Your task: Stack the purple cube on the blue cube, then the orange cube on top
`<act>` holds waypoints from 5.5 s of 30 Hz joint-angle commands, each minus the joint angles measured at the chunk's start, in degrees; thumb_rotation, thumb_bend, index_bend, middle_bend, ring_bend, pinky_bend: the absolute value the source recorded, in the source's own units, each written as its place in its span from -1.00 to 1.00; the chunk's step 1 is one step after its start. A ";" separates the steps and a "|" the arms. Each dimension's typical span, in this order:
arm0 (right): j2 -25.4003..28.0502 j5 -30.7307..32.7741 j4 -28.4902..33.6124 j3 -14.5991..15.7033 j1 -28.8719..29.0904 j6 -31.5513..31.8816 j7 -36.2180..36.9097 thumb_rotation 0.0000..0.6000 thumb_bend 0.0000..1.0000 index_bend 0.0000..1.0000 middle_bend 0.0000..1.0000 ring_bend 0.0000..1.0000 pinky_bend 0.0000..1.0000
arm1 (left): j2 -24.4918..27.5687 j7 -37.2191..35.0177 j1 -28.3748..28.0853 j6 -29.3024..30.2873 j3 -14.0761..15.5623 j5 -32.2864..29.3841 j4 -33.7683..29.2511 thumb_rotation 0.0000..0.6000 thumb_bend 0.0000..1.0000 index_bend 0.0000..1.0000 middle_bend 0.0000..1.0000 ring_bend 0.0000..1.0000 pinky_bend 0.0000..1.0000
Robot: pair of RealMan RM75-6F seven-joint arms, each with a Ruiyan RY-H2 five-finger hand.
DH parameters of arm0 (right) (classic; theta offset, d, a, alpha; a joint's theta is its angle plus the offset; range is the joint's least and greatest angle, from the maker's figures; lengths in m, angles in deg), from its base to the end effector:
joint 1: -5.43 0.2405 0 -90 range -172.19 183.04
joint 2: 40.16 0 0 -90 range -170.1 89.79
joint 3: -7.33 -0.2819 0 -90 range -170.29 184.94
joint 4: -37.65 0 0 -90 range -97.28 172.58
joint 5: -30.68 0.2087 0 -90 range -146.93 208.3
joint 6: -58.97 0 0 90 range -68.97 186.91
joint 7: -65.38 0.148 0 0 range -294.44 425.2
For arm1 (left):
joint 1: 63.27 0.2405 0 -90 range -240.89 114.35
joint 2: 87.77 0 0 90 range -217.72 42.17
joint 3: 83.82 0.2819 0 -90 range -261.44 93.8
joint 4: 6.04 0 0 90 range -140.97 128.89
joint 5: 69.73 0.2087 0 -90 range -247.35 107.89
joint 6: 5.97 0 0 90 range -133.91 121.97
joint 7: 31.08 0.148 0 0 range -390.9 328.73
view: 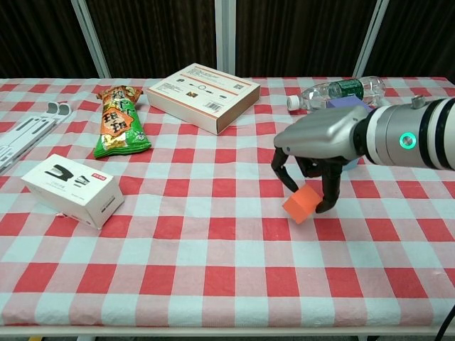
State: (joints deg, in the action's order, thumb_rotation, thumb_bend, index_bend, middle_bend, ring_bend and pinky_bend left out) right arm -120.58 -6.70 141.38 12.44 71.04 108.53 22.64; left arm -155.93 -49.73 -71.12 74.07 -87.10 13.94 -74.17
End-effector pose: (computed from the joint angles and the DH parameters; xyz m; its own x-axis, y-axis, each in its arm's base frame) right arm -0.1066 -0.3316 -0.0277 0.7881 -0.3790 0.4850 -0.6029 -0.6341 0.4841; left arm -0.4065 0.2143 0.1951 0.4100 0.0148 0.9120 0.9111 0.0383 -0.4103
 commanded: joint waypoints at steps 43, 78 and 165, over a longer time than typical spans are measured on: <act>26.08 26.83 1.81 -1.64 12.72 -10.75 1.84 1.00 -0.82 0.18 1.00 1.00 1.00 | 0.85 2.17 -0.55 -0.30 0.32 0.54 -2.46 1.00 -0.90 -0.57 -0.71 -0.73 -0.46; 19.19 25.49 -6.18 4.45 15.65 -14.09 8.65 1.00 -0.82 0.19 1.00 1.00 1.00 | 1.07 2.91 -0.91 -1.23 0.48 0.25 -2.62 1.00 -0.90 -0.57 -0.71 -0.73 -0.46; 38.88 -22.85 10.65 4.16 -19.24 22.93 24.86 1.00 -0.90 -0.53 -0.30 -0.37 0.16 | 2.71 5.43 -1.21 1.18 -0.44 1.32 -7.48 1.00 -0.90 -0.57 -0.71 -0.73 -0.46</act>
State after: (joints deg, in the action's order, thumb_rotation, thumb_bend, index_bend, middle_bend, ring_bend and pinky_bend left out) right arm -80.97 -15.44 150.43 14.00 65.76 114.39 47.49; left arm -153.38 -44.66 -72.25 74.95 -87.49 14.97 -81.26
